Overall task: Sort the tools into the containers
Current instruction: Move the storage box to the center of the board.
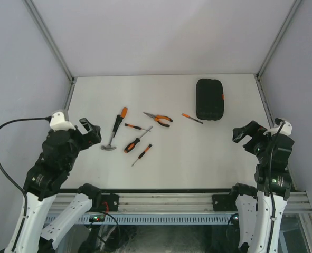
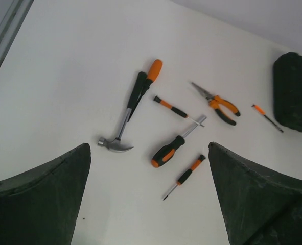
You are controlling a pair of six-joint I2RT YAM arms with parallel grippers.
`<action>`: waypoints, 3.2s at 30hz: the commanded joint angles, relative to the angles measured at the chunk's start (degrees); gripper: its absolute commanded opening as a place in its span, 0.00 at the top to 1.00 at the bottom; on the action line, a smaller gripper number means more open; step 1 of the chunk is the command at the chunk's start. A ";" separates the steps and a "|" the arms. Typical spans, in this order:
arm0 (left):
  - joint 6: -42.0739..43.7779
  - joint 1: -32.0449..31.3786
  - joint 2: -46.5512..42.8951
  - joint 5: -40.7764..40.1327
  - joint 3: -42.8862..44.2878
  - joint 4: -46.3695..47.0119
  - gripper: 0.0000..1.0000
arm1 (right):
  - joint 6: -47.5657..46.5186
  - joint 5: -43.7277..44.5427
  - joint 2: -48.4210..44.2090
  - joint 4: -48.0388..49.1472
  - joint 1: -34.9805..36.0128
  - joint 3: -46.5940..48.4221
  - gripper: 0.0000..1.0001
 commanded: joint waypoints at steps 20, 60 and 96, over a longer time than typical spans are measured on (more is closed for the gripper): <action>-0.26 0.75 -1.70 0.70 23.78 7.06 0.00 | 2.98 6.47 21.55 6.39 12.17 6.40 0.00; -1.65 -3.78 -0.82 -5.62 29.53 13.28 0.00 | -1.56 19.73 63.68 23.76 26.35 28.11 0.00; -0.16 -3.84 0.40 -3.32 23.73 19.25 0.00 | -4.39 13.93 94.19 20.38 17.12 63.94 0.02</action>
